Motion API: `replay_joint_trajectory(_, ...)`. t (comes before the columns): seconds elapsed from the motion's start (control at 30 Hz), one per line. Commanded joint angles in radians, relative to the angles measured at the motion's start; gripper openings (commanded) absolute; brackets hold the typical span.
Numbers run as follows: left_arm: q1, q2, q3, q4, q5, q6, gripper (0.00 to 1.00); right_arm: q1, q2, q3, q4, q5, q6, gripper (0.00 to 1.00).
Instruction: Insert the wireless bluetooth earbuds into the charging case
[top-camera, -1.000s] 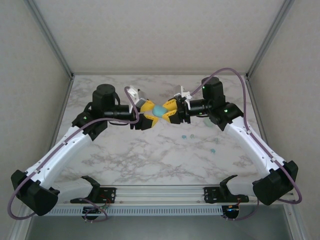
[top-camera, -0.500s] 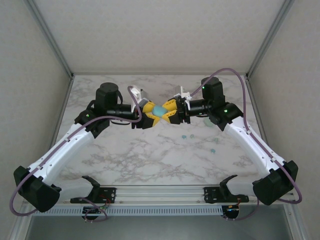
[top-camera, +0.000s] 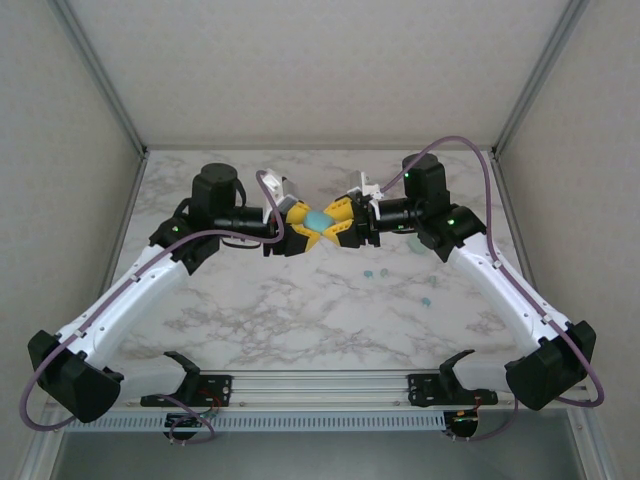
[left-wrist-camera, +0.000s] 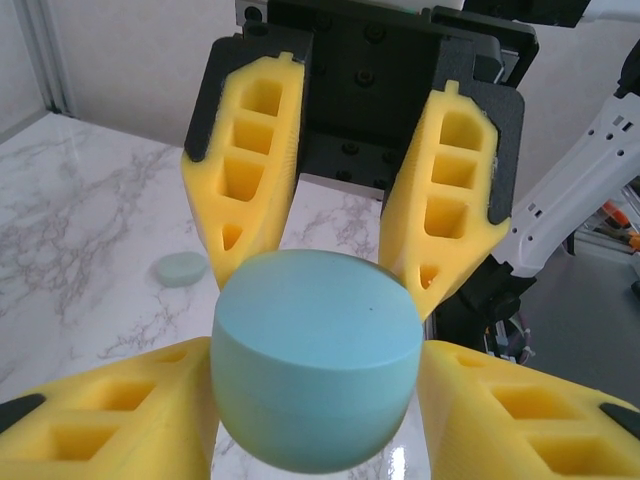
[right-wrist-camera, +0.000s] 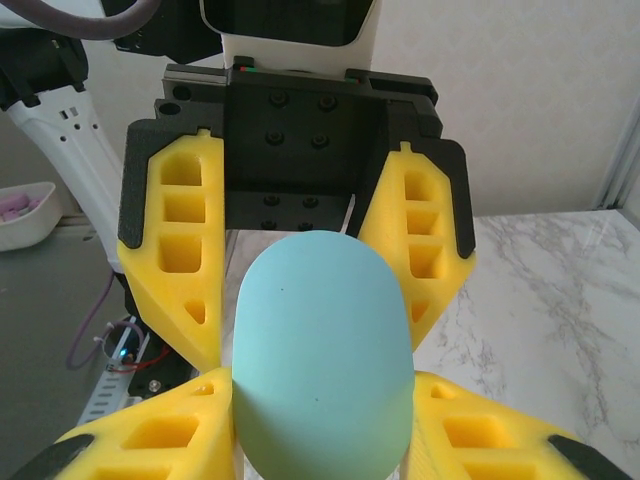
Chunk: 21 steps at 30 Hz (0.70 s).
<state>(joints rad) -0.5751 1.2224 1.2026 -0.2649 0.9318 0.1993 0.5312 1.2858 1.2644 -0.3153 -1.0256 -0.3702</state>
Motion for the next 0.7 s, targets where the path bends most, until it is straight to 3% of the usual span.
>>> replay_joint_trajectory(0.0,-0.009,0.005,0.031,-0.017,0.026,0.015,0.52,0.01,0.008,0.024,0.033,-0.024,0.013,0.37)
replay_joint_trajectory(0.43,-0.014,0.008,0.04,-0.03,0.038,0.018,0.41,0.017,0.014,0.029,0.019,-0.011,0.007,0.38)
replay_joint_trajectory(0.67,-0.016,0.011,0.043,-0.025,0.042,0.014,0.45,0.024,0.021,0.03,0.01,0.002,0.001,0.38)
